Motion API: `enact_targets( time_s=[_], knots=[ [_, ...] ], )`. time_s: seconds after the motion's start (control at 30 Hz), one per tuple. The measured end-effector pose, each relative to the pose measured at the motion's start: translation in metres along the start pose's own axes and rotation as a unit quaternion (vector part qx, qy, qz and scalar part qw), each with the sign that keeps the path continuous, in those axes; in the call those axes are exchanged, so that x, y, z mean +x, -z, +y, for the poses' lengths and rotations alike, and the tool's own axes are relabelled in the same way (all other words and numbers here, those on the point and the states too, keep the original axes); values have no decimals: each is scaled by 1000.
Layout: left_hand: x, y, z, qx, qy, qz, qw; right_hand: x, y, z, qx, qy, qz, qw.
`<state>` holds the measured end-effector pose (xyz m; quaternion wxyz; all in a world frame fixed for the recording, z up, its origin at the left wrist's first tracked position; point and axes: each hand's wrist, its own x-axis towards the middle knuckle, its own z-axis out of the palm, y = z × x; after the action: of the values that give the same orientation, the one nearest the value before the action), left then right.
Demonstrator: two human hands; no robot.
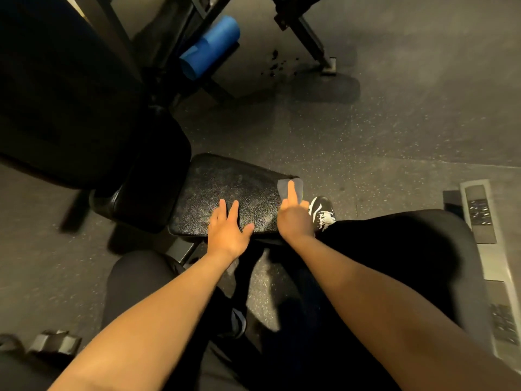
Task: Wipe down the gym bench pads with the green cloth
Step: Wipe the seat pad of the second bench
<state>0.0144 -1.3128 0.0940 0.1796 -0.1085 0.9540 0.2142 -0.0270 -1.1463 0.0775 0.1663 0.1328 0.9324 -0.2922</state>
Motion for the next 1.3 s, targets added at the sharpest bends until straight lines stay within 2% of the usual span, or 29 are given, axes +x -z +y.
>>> enact_targets(
  time_s=[0.13, 0.2, 0.27, 0.33, 0.4, 0.5, 0.57, 0.67, 0.7, 0.8, 0.87, 0.97, 1.03, 1.13, 1.23, 1.3],
  knots=[
    [-11, -5, -3, 0, -28, 15, 1000, -32, -1, 0, -18, -28, -1, 999],
    [-25, -6, -10, 2, -34, 23, 999, -48, -7, 7, -121, 6, 14, 993],
    [-40, -8, -12, -9, -27, 31, 999, -70, -14, 6, -162, 54, 0, 985],
    [-55, -10, -12, -49, -2, 44, 998, -97, -29, -8, -102, 87, -53, 990],
    [-64, -6, -21, -154, 51, 67, 984, -117, -48, -28, 3, 122, -102, 987],
    [-68, -2, -41, -375, 141, 35, 916, -120, -67, -45, 110, 200, -155, 961],
    [-72, 0, -51, -476, 196, -13, 857, -118, -70, -55, 89, 227, -200, 949],
    [-71, 6, -62, -627, 252, -34, 736, -116, -64, -80, 50, 235, -276, 931],
    [-67, 8, -68, -646, 253, -20, 720, -113, -63, -88, 37, 238, -303, 922],
    [-45, 3, -89, -603, 247, 93, 753, -104, -59, -106, 56, 274, -319, 906],
    [-31, 5, -99, -552, 276, 200, 761, -96, -60, -114, 88, 311, -256, 911],
    [-17, 13, -97, -537, 312, 313, 718, -75, -63, -111, 11, 331, -117, 936],
    [-6, 10, -87, -580, 301, 310, 690, -59, -65, -98, -71, 329, -43, 941],
    [6, 3, -66, -625, 296, 248, 678, -50, -66, -82, -104, 319, -54, 941],
    [14, 1, -54, -585, 296, 239, 717, -50, -62, -75, -91, 319, -79, 940],
    [8, -2, -48, -532, 288, 212, 767, -49, -59, -71, -71, 320, -84, 941]
  ],
)
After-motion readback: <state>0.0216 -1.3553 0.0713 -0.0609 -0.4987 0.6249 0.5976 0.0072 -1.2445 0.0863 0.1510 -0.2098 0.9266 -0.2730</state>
